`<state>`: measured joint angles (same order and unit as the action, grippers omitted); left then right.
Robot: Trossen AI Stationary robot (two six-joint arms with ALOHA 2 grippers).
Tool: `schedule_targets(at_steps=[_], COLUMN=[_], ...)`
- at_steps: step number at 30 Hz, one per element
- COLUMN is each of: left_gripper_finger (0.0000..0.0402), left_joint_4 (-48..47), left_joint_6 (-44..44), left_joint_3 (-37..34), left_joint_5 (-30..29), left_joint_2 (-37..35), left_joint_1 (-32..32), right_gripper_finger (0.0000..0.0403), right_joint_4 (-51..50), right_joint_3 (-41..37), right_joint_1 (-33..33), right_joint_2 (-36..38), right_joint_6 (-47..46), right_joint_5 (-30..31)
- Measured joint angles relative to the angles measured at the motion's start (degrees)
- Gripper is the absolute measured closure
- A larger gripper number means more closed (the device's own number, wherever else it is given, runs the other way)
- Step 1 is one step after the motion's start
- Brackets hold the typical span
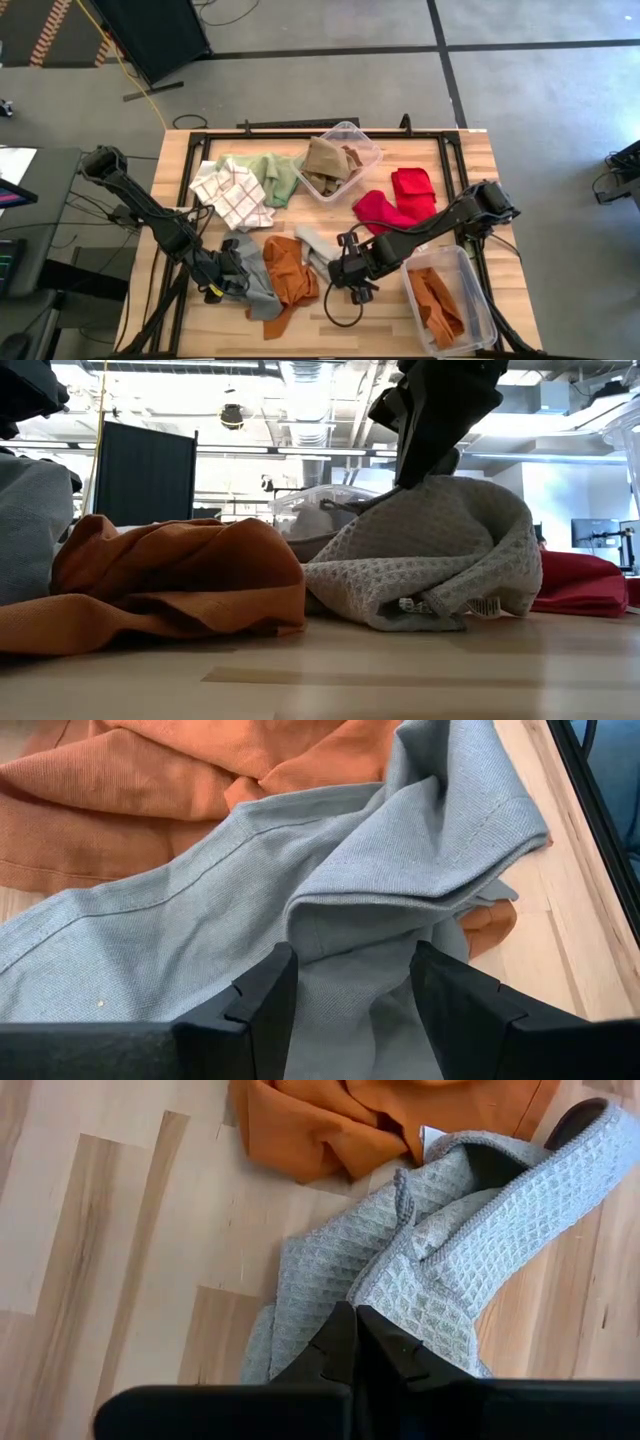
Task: Sort towels by color in basket
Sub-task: Put the light gray towel into the top transparent bin
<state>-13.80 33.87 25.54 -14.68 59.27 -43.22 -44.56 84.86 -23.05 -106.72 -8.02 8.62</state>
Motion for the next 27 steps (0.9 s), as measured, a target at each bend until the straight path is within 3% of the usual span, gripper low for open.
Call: schedule_targets(at_steps=[27], left_gripper_finger=[0.0217], left_joint_4=[-0.02], left_joint_6=[-0.01], left_joint_3=[0.00], left_joint_5=[-0.02], left_joint_2=[0.00], left_joint_1=[0.02], right_gripper_finger=[0.0371], right_joint_4=[-1.08], right_joint_3=[0.00], right_joint_1=[-0.63], right_joint_2=[0.02], right_joint_6=[-1.47], right_joint_5=[0.01])
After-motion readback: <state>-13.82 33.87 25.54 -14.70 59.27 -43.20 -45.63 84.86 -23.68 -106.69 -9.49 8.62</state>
